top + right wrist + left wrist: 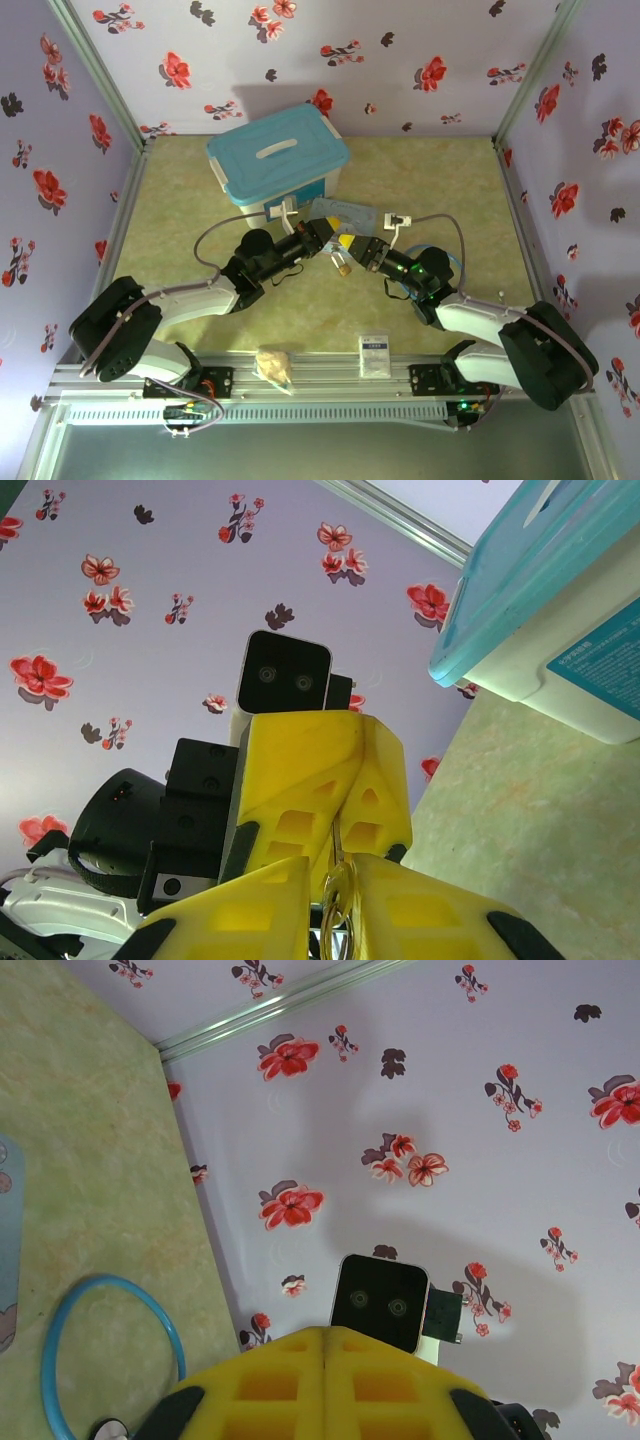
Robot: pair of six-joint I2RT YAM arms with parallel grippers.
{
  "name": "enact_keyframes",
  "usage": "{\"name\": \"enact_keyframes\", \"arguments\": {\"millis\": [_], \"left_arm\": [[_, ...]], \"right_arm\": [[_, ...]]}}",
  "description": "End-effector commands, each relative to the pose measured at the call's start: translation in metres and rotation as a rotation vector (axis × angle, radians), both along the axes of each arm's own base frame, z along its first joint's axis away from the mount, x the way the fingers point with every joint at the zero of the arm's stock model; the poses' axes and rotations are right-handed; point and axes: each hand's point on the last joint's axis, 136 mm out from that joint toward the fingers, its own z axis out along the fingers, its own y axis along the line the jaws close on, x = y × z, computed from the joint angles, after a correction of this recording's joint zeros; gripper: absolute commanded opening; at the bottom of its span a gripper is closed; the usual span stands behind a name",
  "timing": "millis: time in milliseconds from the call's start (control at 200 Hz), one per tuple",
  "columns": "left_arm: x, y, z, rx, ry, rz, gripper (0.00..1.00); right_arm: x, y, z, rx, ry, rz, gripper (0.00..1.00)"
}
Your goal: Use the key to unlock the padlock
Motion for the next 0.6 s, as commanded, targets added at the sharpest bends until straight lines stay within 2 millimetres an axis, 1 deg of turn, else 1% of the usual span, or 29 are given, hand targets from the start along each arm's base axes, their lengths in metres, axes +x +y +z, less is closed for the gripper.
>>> {"name": "enact_keyframes", "arguments": {"millis": [0,50,225,270,365,470,535,570,595], "left_arm": [[0.005,0.002,0.002,-0.02,0.0,0.024,0.0],[0.005,0.003,0.002,-0.023,0.005,0.028,0.0],[0.006,0.003,0.003,-0.025,0.003,0.029,0.0],[0.006,0.003,0.003,-0.024,0.001,0.028,0.0],[0.005,0.003,-0.001,-0.019,0.009,0.027,0.0],[0.005,0.004,-0.006,-0.005,0.014,0.031,0.0],[0.005,0.004,-0.007,0.003,0.015,0.032,0.0],[0.005,0.006,-0.01,0.012,0.023,0.041,0.11],[0.006,0.009,-0.012,0.024,0.029,0.056,0.22]], "right_arm": [[-0.009,0.001,0.013,0.03,-0.059,0.027,0.16],[-0.009,0.002,0.013,0.029,-0.061,0.031,0.1],[-0.008,0.001,0.011,0.027,-0.057,0.021,0.1],[-0.008,0.001,0.011,0.028,-0.058,0.021,0.08],[-0.008,0.001,0.013,0.036,-0.063,0.019,0.0],[-0.008,0.0,0.013,0.038,-0.063,0.014,0.0],[-0.007,-0.001,0.009,0.025,-0.05,0.005,0.0],[-0.006,-0.002,0.006,0.009,-0.041,-0.002,0.0],[-0.006,-0.002,0.003,-0.002,-0.036,-0.006,0.0]]}}
